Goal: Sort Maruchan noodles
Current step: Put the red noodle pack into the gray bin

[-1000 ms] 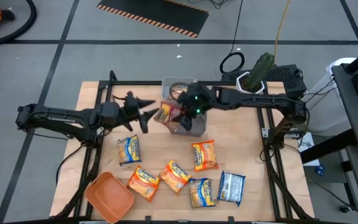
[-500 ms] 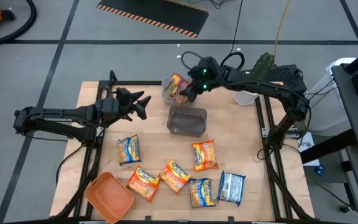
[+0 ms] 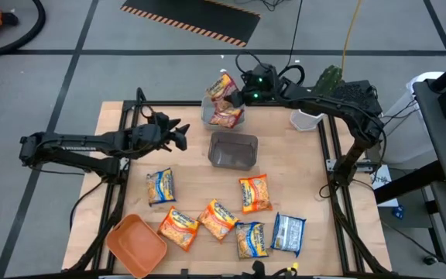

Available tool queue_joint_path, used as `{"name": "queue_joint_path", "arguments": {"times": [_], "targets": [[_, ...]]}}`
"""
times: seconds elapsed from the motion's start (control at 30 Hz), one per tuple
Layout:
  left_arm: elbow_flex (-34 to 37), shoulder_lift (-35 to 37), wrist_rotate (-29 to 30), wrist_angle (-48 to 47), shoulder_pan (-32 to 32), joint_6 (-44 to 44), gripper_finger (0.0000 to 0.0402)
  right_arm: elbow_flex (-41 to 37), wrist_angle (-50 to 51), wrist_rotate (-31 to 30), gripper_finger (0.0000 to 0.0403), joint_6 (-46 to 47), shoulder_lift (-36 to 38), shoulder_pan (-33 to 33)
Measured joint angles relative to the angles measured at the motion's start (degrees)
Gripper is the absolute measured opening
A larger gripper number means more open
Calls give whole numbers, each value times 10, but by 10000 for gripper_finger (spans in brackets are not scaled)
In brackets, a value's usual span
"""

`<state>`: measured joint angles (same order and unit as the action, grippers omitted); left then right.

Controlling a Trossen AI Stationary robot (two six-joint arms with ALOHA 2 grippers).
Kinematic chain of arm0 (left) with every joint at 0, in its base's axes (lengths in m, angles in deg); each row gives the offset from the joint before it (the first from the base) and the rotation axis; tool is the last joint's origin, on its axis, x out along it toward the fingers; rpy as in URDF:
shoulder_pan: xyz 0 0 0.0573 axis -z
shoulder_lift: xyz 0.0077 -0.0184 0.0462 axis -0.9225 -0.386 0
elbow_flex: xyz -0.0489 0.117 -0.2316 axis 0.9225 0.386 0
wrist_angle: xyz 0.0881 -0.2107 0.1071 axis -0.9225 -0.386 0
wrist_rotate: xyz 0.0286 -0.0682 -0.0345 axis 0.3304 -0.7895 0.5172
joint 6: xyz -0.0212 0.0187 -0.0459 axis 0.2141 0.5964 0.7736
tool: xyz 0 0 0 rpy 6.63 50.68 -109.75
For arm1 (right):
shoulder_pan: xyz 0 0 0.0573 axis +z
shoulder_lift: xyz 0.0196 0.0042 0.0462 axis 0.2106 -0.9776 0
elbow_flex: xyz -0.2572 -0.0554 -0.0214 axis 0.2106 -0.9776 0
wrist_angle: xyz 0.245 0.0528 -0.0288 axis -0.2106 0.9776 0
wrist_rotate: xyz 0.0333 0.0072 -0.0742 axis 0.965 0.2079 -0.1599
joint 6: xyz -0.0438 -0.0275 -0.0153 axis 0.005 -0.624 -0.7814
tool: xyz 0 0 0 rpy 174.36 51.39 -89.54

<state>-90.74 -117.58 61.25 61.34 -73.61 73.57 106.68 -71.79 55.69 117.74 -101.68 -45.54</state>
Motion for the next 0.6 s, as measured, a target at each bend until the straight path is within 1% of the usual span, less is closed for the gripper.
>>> {"name": "queue_joint_path", "arguments": {"times": [0.13, 0.23, 0.33, 0.4, 0.53, 0.6], "targets": [[0, -13, -13, 1, -6, 10, 228, -59, -78, -9, 146, 18, 0, 1], [0, -17, -21, 2, -5, 26, 228, -108, -116, -43, 146, 66, -1, 1], [0, -18, -47, 2, -4, 34, 228, -150, -180, -57, 146, 122, -2, -4], [0, -18, -54, 2, -3, 33, 228, -166, -213, -65, 146, 133, -1, -7], [0, -18, -57, 1, -3, 5, 228, -192, -223, -126, 146, 140, -9, -5], [0, -18, -64, 1, -3, -20, 228, -195, -222, -136, 146, 161, -23, -4]]}}
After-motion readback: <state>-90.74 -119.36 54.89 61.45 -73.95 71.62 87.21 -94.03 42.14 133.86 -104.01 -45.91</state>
